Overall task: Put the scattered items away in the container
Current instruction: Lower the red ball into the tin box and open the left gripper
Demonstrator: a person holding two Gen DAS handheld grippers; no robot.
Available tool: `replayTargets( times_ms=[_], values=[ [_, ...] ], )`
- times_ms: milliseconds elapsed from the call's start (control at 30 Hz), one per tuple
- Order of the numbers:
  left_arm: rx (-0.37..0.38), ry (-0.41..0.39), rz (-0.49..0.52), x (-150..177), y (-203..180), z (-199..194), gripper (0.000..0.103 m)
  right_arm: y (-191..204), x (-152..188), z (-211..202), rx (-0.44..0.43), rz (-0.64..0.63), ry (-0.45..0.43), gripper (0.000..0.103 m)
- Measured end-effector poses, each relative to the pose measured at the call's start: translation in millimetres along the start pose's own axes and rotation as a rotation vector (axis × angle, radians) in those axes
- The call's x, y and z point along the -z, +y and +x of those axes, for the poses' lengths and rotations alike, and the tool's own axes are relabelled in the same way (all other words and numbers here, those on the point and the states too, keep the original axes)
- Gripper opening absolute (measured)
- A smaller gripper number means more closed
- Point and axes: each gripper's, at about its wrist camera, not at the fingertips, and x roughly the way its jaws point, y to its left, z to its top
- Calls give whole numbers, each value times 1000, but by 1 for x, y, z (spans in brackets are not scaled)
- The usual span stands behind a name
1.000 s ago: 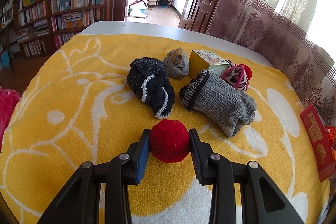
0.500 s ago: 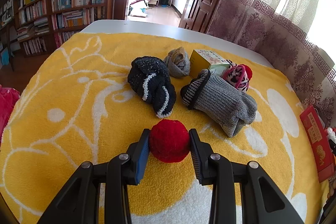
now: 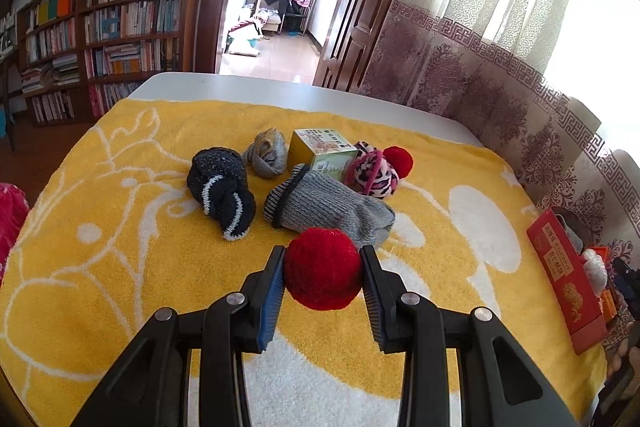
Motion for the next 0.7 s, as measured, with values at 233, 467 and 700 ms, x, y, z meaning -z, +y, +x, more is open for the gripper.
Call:
replayTargets(
  times_ms=[233,467,700],
  values=[
    [201,68,139,10,-112,7,38,-15,-9,-12,8,79,-113,68],
    [382,127,269,19,-220,15,38,-11,-15,-21,91,7,-258,74],
    [482,171,397,31,-304,29,38,-37,-21,-11,85,67,-251,77]
  ],
)
